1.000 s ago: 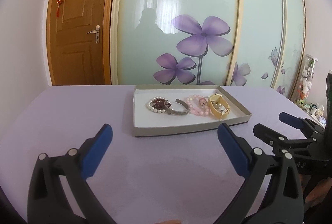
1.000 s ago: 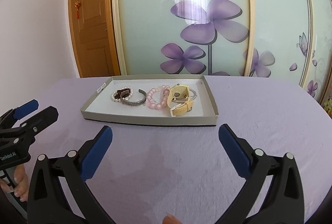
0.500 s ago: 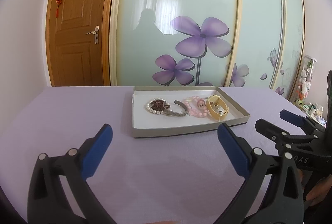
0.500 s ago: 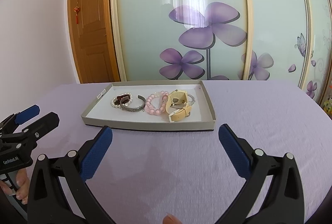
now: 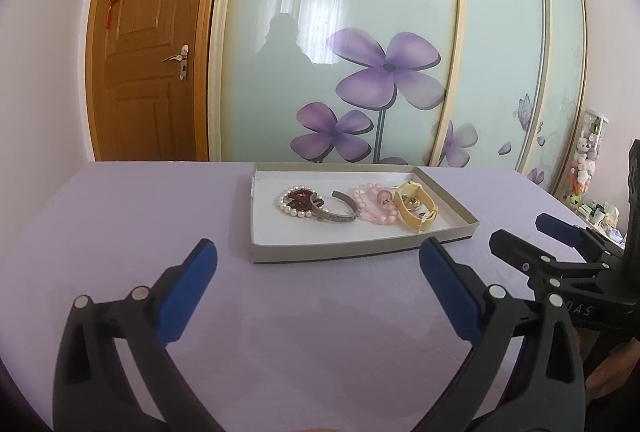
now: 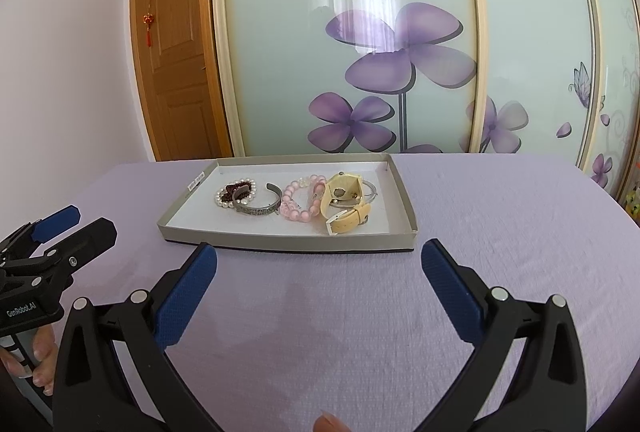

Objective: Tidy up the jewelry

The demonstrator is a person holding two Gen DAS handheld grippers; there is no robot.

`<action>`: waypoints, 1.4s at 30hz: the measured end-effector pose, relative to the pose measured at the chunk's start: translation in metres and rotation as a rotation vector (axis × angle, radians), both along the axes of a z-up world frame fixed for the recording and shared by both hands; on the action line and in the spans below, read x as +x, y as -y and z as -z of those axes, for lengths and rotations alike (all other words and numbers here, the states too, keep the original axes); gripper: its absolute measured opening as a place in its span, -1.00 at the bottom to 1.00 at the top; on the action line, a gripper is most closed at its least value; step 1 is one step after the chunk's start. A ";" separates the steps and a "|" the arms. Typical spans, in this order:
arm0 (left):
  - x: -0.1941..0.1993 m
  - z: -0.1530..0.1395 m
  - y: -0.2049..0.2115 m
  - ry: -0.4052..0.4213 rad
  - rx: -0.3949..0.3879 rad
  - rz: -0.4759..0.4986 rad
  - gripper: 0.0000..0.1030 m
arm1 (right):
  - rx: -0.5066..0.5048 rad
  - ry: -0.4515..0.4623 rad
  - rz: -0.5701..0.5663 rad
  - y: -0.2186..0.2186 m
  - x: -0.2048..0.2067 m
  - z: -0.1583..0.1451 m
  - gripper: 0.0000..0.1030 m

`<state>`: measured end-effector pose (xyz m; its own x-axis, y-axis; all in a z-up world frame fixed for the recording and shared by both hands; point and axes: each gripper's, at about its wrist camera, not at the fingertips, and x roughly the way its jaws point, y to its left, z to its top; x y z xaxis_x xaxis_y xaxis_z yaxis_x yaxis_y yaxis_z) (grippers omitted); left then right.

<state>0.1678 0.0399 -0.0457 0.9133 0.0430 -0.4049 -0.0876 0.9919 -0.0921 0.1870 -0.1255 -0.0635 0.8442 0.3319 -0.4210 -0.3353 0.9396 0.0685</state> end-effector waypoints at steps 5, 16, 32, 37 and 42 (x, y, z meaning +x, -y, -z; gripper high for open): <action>0.000 0.000 0.000 0.001 -0.001 0.000 0.96 | 0.001 0.000 0.001 0.001 0.000 0.000 0.97; -0.002 -0.001 0.002 0.010 -0.005 0.003 0.96 | 0.006 0.006 0.004 0.000 -0.002 0.000 0.97; -0.002 -0.003 0.003 0.009 -0.006 0.007 0.96 | 0.006 0.004 0.003 0.000 -0.002 0.000 0.97; -0.002 -0.004 0.005 0.015 -0.005 -0.001 0.96 | 0.006 0.002 0.002 0.001 -0.003 0.000 0.97; -0.002 -0.004 0.006 0.020 -0.003 -0.002 0.96 | 0.007 0.003 0.004 0.001 -0.002 0.000 0.97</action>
